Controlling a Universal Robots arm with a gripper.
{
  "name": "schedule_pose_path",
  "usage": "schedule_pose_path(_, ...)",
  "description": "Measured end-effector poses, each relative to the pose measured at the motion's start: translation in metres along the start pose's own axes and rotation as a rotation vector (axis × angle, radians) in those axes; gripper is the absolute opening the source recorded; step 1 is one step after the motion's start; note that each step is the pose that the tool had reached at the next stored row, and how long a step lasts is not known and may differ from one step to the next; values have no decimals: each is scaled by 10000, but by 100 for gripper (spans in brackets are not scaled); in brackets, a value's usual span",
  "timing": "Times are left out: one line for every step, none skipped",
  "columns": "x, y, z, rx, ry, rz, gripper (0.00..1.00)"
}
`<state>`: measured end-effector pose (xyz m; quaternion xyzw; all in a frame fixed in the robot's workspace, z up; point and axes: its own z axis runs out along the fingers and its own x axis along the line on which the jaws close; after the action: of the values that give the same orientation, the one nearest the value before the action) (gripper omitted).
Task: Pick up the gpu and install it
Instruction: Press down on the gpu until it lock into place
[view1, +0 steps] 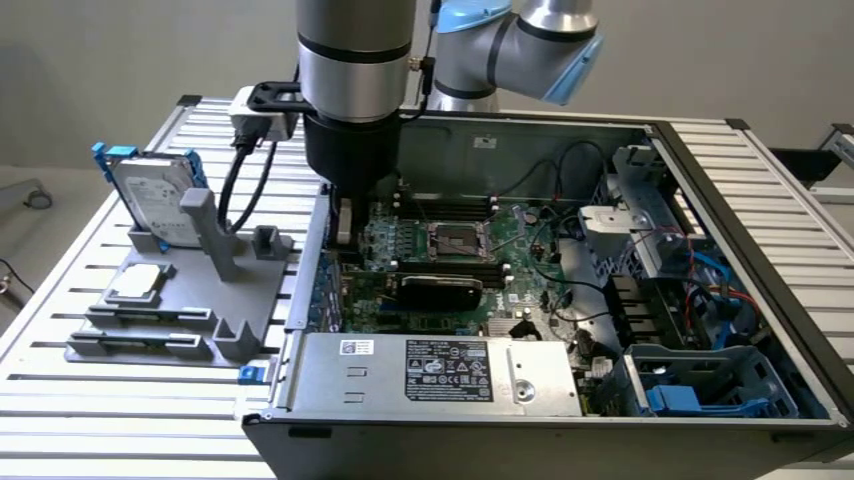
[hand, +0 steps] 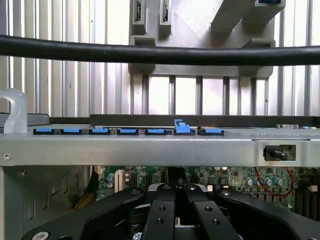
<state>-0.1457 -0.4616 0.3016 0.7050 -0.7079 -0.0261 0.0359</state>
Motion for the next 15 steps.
schedule_pose_path(0, 0, 1, -4, -2, 9, 11)
schedule_pose_path(0, 1, 2, -8, -3, 18, 11)
schedule_pose_path(0, 1, 2, -11, -3, 29, 11)
schedule_pose_path(0, 1, 2, -14, -4, 41, 11)
schedule_pose_path(0, 1, 2, -18, -5, 54, 11)
schedule_pose_path(0, 0, 2, -22, -7, 70, 11)
schedule_pose_path(0, 1, 2, -28, -9, 87, 11)
schedule_pose_path(0, 1, 2, -32, -10, 104, 11)
schedule_pose_path(0, 1, 2, -37, -12, 120, 11)
schedule_pose_path(0, 0, 2, -43, -13, 138, 11)
schedule_pose_path(0, 1, 1, -49, -15, 158, 11)
schedule_pose_path(0, 1, 2, -56, -16, 176, 11)
schedule_pose_path(0, 0, 2, -63, -18, 194, 11)
schedule_pose_path(0, 0, 2, -70, -20, 211, 11)
schedule_pose_path(0, 0, 2, -76, -21, 225, 11)
